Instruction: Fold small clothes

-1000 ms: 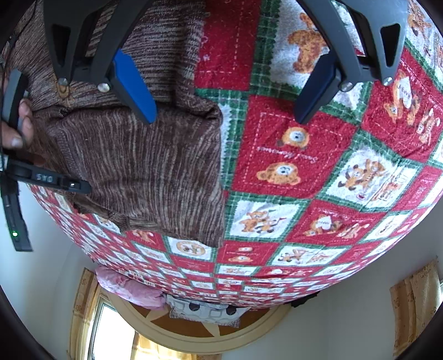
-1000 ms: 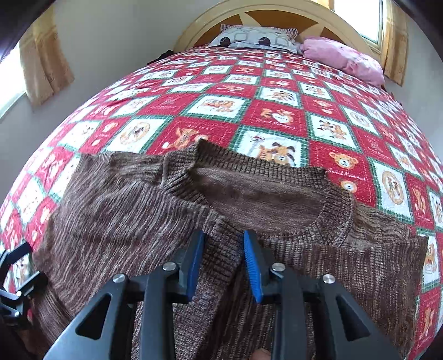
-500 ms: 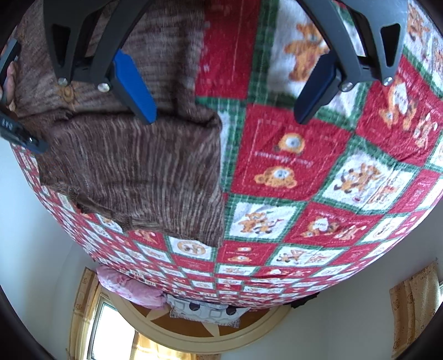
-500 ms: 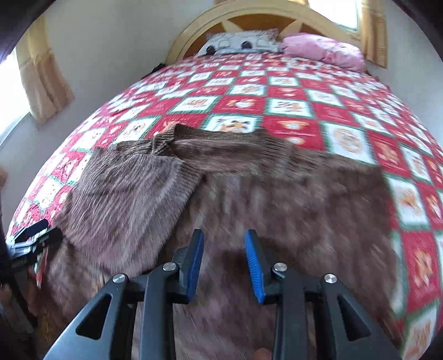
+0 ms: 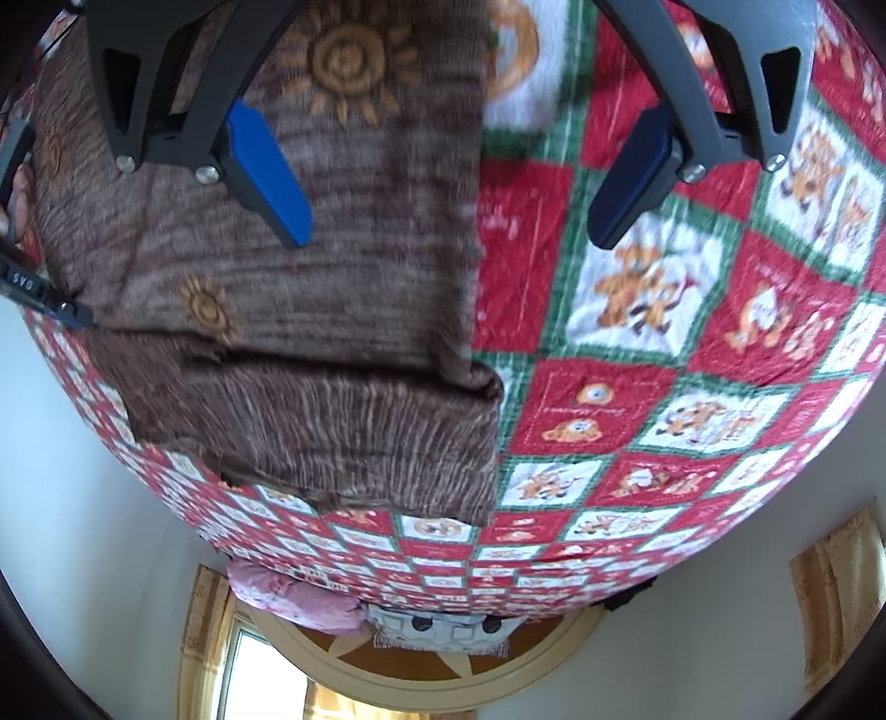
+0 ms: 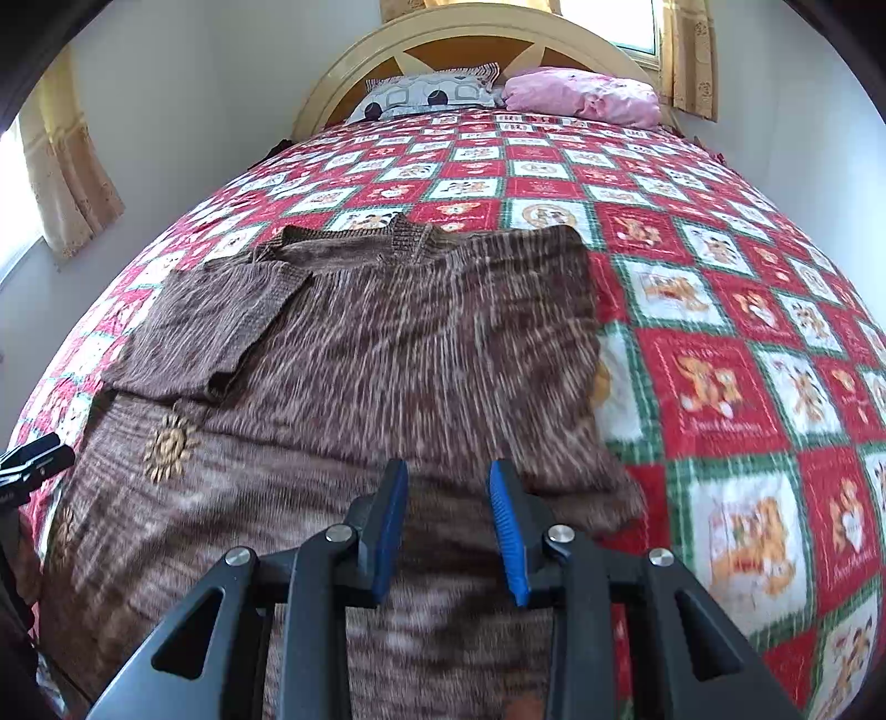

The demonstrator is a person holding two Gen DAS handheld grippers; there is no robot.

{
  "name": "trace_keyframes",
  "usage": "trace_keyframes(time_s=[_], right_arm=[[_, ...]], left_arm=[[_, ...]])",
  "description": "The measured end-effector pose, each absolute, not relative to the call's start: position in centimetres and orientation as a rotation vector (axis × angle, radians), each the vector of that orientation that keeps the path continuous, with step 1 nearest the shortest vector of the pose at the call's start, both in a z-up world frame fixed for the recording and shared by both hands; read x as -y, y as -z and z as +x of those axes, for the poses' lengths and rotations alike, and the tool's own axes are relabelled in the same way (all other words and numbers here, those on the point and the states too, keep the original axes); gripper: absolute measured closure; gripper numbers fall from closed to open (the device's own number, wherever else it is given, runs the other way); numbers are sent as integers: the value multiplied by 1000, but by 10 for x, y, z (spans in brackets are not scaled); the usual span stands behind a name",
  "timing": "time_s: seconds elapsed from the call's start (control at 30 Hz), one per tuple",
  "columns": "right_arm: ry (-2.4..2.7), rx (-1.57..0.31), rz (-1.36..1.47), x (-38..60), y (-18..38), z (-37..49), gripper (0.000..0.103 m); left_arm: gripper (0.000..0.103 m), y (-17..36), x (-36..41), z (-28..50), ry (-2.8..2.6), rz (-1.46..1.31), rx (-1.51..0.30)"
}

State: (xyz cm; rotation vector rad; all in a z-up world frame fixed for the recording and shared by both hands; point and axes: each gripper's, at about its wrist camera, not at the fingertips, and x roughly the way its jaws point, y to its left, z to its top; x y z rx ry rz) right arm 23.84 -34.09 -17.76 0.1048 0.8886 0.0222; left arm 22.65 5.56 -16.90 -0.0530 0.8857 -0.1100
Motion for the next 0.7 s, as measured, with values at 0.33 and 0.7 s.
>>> trace_keyframes(time_s=[0.33,0.7], right_arm=[[-16,-887,82,331,178,180,71],[6,-870,62,319,182,113,70]], left_arm=[[1,166,-50,184,132,-34,-879],[1,177,-46,149,143,29,-896]])
